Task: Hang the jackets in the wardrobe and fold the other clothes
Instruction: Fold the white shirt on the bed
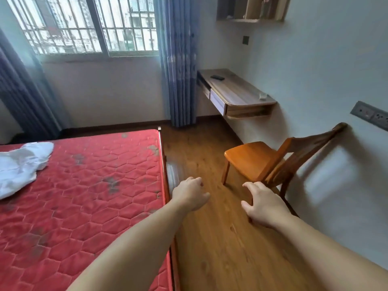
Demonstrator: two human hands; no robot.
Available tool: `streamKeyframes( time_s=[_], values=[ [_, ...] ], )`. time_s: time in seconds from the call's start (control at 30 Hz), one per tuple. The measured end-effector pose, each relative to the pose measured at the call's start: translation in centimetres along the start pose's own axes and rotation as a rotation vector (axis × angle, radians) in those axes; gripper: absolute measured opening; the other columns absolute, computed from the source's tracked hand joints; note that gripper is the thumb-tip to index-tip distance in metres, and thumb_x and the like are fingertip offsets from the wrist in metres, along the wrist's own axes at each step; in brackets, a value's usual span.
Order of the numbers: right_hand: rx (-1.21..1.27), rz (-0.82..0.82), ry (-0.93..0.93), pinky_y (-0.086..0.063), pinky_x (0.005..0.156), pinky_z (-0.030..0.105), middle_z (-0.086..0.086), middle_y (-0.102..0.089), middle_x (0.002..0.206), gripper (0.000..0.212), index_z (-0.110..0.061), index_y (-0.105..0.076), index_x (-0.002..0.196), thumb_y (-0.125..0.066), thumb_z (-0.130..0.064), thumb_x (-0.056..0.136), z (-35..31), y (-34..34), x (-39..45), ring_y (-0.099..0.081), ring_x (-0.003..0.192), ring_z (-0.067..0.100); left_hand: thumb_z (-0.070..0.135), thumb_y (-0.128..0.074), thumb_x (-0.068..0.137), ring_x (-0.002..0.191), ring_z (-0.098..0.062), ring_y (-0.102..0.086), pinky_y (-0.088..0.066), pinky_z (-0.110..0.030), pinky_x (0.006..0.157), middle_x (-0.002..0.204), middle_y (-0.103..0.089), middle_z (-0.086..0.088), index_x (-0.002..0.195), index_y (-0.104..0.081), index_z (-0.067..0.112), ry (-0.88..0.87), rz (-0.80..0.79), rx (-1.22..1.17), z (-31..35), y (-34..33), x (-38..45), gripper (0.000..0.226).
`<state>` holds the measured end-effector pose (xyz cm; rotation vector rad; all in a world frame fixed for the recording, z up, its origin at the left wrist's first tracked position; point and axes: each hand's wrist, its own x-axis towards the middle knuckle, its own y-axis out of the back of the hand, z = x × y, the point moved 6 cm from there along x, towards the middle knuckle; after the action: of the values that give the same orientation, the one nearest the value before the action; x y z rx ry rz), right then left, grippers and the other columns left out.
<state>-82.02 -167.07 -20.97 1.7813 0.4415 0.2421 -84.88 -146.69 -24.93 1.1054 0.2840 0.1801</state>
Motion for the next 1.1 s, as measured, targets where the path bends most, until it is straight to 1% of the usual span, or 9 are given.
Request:
streamKeyframes(
  time_s=[0.07,0.17,0.37,0.43,0.57,0.73,0.9,0.97,1.1],
  values=[
    [0.013,-0.021,0.045,-0.047,0.102,0.034,-0.004,-0.042,0.147,0.055,-0.028,-0.037,0.145,-0.053,-0.043,0.094,2.0,0.9,3.9,-0.048,0.13,0.017,0.047,-0.052,0.084,0.108,-0.019,-0.058,-0.051,-0.033,0.086,0.126,-0.056,0.004,0.126,-0.056,0.029,0.065,0.023,0.014,0.8,0.8,2.5,0.046],
    [0.015,-0.039,0.128,-0.049,0.1,0.036,-0.003,-0.043,0.146,0.055,-0.028,-0.037,0.144,-0.053,-0.044,0.094,4.3,1.8,9.6,-0.049,0.127,0.017,0.044,-0.052,0.086,0.113,-0.02,-0.056,-0.044,-0.031,0.082,0.127,-0.055,0.002,0.126,-0.056,0.028,0.173,0.056,0.057,1.5,1.9,5.5,0.043],
    [-0.01,-0.055,0.335,-0.049,0.099,0.032,-0.003,-0.043,0.147,0.053,-0.027,-0.039,0.143,-0.052,-0.043,0.094,6.2,4.7,20.0,-0.048,0.128,0.018,0.047,-0.055,0.082,0.108,-0.021,-0.058,-0.05,-0.035,0.086,0.124,-0.058,0.001,0.118,-0.059,0.03,0.367,0.188,0.038,2.5,5.4,9.1,0.04],
    [-0.01,-0.081,0.376,-0.05,0.096,0.032,-0.003,-0.044,0.145,0.051,-0.027,-0.041,0.142,-0.052,-0.042,0.094,5.9,5.8,23.1,-0.051,0.125,0.018,0.048,-0.055,0.083,0.111,-0.021,-0.058,-0.05,-0.036,0.091,0.128,-0.057,0.001,0.12,-0.058,0.03,0.444,0.204,0.071,1.9,6.8,9.7,0.041],
    [-0.02,-0.086,0.514,-0.05,0.095,0.032,-0.003,-0.048,0.14,0.05,-0.027,-0.043,0.14,-0.053,-0.042,0.093,2.4,6.9,28.9,-0.055,0.119,0.018,0.051,-0.054,0.086,0.112,-0.02,-0.058,-0.051,-0.037,0.09,0.129,-0.057,0.002,0.124,-0.057,0.03,0.605,0.286,0.029,-0.3,9.0,10.8,0.044],
    [-0.021,-0.123,0.727,-0.05,0.091,0.031,-0.007,-0.051,0.134,0.049,-0.03,-0.046,0.136,-0.053,-0.046,0.09,-3.4,5.0,35.6,-0.057,0.115,0.016,0.054,-0.054,0.081,0.11,-0.021,-0.059,-0.052,-0.039,0.091,0.126,-0.058,0.001,0.121,-0.058,0.031,0.756,0.301,0.011,-3.6,9.2,15.0,0.046],
    [-0.008,-0.186,0.831,-0.05,0.088,0.031,-0.007,-0.054,0.125,0.043,-0.03,-0.05,0.13,-0.053,-0.045,0.09,-8.3,2.9,46.2,-0.058,0.109,0.017,0.053,-0.053,0.082,0.112,-0.021,-0.058,-0.051,-0.038,0.091,0.126,-0.058,0.002,0.123,-0.057,0.03,0.81,0.315,-0.009,-7.5,10.6,24.3,0.047],
    [-0.019,-0.199,0.846,-0.051,0.09,0.034,-0.006,-0.054,0.123,0.041,-0.03,-0.051,0.128,-0.052,-0.046,0.089,-9.9,2.2,51.4,-0.058,0.109,0.017,0.053,-0.052,0.083,0.114,-0.021,-0.057,-0.051,-0.039,0.092,0.127,-0.057,0.002,0.126,-0.056,0.03,0.84,0.297,-0.016,-9.1,11.5,28.5,0.048],
    [-0.026,-0.196,0.84,-0.047,0.086,0.03,-0.006,-0.054,0.122,0.041,-0.029,-0.05,0.13,-0.051,-0.045,0.091,-11.9,2.4,61.6,-0.057,0.109,0.018,0.052,-0.052,0.083,0.118,-0.021,-0.056,-0.05,-0.038,0.093,0.129,-0.055,0.003,0.127,-0.055,0.032,0.87,0.286,0.004,-11.3,13.9,36.7,0.048]
  ],
)
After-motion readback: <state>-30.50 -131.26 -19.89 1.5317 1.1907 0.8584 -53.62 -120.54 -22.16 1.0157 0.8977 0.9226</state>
